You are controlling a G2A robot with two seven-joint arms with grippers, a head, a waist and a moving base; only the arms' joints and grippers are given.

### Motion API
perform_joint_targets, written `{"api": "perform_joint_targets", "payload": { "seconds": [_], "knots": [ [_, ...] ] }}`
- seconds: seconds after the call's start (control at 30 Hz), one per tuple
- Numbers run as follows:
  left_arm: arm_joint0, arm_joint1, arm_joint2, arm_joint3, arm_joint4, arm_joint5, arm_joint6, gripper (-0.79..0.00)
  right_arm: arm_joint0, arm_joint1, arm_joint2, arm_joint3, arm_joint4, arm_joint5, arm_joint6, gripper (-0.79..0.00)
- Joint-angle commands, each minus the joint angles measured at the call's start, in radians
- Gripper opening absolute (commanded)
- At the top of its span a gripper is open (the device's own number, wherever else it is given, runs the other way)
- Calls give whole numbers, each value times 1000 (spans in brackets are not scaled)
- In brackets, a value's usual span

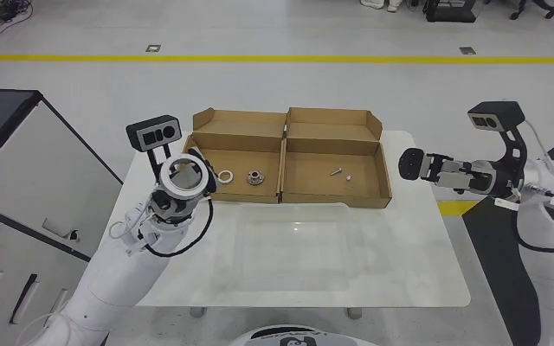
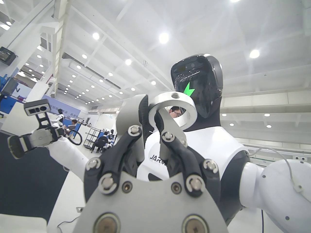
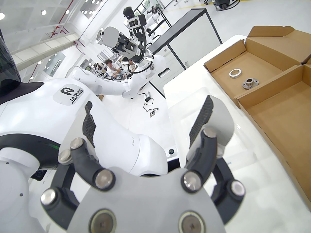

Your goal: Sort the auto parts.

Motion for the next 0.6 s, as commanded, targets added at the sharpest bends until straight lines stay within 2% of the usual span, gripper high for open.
{"api": "perform_joint_targets", "payload": {
  "seconds": [0.0,0.2,0.57],
  "knots": [
    [0,-2,-6,0,39,2,-10,-785,0,0,0,0,0,0,0,0],
    [7,-11,-14,-11,73,8,-2,-785,0,0,0,0,0,0,0,0],
    [18,-35,22,-50,-191,16,-49,-785,0,0,0,0,0,0,0,0]
  ]
}}
